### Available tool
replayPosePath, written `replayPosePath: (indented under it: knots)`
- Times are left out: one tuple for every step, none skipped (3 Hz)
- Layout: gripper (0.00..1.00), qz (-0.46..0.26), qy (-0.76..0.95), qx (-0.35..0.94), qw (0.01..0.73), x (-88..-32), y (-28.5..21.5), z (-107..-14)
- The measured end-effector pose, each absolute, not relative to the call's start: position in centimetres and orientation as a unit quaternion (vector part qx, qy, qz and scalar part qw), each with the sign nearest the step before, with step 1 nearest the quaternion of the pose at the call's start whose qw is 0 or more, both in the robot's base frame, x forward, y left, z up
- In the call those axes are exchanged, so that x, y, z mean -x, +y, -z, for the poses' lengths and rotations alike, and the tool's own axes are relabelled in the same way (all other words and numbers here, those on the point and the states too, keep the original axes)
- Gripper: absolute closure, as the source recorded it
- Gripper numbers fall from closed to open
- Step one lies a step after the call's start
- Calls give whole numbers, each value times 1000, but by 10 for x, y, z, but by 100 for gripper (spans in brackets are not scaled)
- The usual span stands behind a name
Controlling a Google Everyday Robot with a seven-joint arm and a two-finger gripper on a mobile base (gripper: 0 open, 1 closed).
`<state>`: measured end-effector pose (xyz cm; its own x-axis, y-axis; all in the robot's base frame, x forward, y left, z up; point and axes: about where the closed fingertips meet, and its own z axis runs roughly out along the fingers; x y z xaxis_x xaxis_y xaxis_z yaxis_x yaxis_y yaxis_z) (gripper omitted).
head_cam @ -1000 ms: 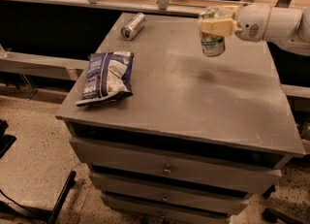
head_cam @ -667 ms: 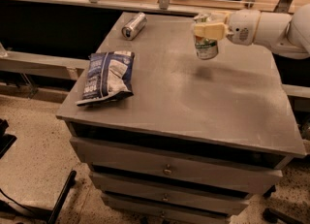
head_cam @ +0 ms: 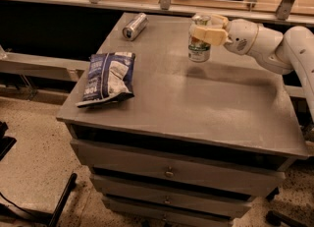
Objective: Place 7up can upright
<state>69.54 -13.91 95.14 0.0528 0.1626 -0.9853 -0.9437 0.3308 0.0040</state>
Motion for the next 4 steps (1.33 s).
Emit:
replayPosePath:
  knots:
    - [100,-444,521,381,622,-694,-135,-950]
    - [100,-438,512,393,626,-693,-135,-949]
    - [100,-424,509,409,628,-691,-136,-945]
    - [100,-405,514,417,631,-688,-139,-939]
